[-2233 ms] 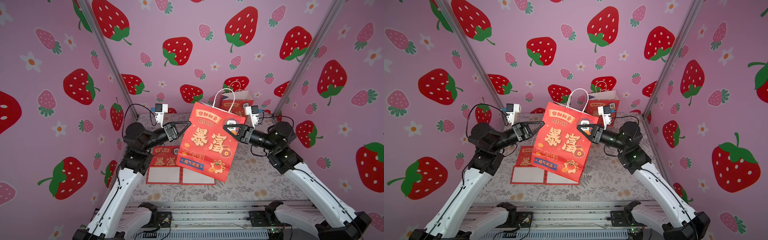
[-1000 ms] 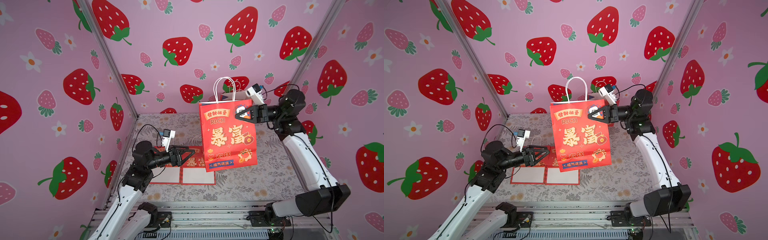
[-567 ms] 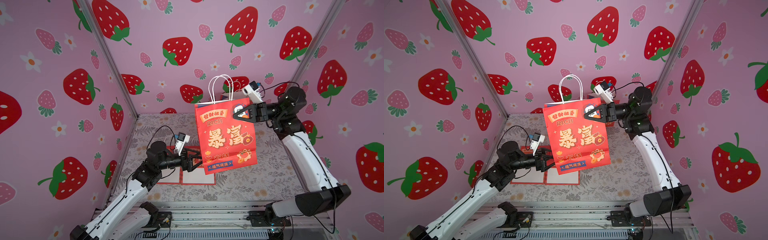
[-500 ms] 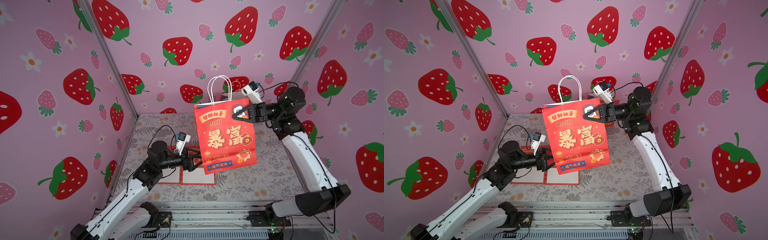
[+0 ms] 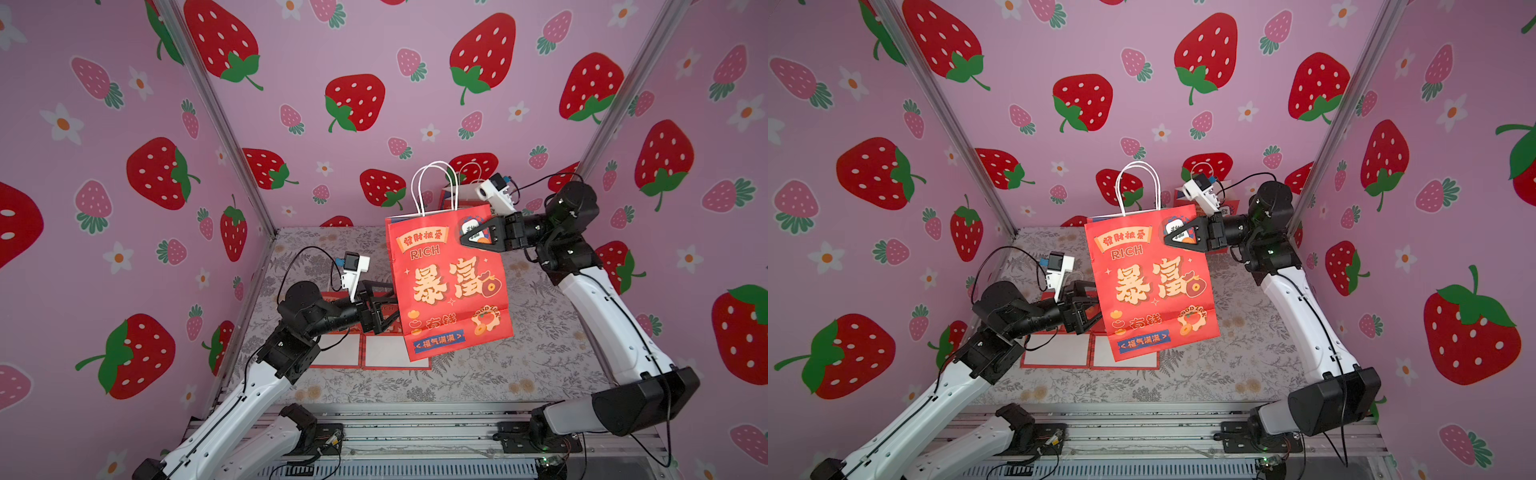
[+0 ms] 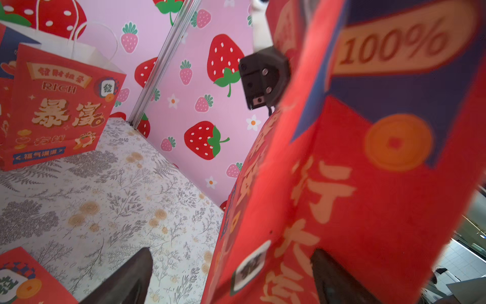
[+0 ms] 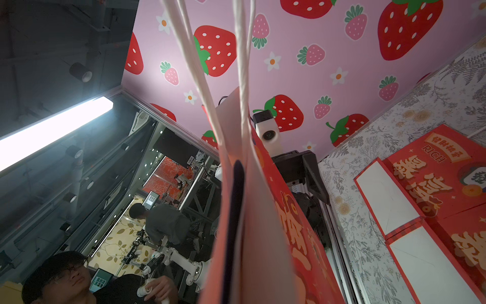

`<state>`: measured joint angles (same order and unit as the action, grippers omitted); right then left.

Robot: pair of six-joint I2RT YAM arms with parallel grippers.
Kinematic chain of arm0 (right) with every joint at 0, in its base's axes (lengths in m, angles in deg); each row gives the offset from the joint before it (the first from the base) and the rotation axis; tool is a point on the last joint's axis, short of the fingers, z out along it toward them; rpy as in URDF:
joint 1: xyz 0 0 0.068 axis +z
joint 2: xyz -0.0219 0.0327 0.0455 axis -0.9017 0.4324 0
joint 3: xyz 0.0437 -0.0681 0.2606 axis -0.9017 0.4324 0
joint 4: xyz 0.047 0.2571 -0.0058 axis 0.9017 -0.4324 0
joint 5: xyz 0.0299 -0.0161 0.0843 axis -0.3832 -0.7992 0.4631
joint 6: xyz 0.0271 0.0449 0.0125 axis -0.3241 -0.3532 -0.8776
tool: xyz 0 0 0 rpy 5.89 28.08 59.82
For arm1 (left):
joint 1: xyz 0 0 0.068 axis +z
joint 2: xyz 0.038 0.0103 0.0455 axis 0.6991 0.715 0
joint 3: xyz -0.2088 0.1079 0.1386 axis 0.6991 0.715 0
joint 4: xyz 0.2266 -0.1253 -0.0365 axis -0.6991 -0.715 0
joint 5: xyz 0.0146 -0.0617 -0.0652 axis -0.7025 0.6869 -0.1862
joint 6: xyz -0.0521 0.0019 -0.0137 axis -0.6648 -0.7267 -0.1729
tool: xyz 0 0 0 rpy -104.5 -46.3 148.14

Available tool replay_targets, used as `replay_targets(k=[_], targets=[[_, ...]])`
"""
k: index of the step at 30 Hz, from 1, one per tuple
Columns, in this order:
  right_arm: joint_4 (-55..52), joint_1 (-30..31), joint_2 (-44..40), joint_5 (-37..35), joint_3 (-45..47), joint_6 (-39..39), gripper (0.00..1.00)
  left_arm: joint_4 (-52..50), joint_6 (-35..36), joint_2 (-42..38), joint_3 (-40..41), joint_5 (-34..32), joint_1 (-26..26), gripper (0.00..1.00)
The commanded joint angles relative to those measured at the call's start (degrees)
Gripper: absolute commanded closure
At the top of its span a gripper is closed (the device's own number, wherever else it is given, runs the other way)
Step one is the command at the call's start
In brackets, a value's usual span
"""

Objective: Put away the paper bag
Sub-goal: Press the paper bag.

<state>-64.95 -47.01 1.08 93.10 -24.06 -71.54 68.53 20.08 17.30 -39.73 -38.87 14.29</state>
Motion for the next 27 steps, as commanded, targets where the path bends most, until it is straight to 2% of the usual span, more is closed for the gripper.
replay_targets(k=[1,6,13,17,22,27], targets=[[1.21,-0.40,-2.84,-1.39,1.33,1.38,1.00,4.93,-3.76,-1.37,-4.58,0.46,0.78,0.06],[1.31,-0.43,-4.17,-2.18,4.09,2.26,1.00,6.18,-7.23,-1.57,-7.32,-0.31,2.92,0.05],[1.26,-0.49,-5.47,-2.91,5.97,2.79,1.00,15.86,-14.52,-0.41,-6.49,1.40,4.01,0.03],[0.82,-0.56,-5.71,-2.56,6.49,3.40,1.00,15.30,-14.26,-0.55,-6.59,0.94,4.07,0.02],[-0.59,-0.41,-6.33,-3.23,7.24,5.08,1.00,9.97,-11.78,1.60,-9.04,0.35,4.13,0.02],[-4.14,0.45,-7.48,-3.77,7.67,8.53,1.00,12.36,-14.37,4.88,-10.69,1.62,3.98,0.02]])
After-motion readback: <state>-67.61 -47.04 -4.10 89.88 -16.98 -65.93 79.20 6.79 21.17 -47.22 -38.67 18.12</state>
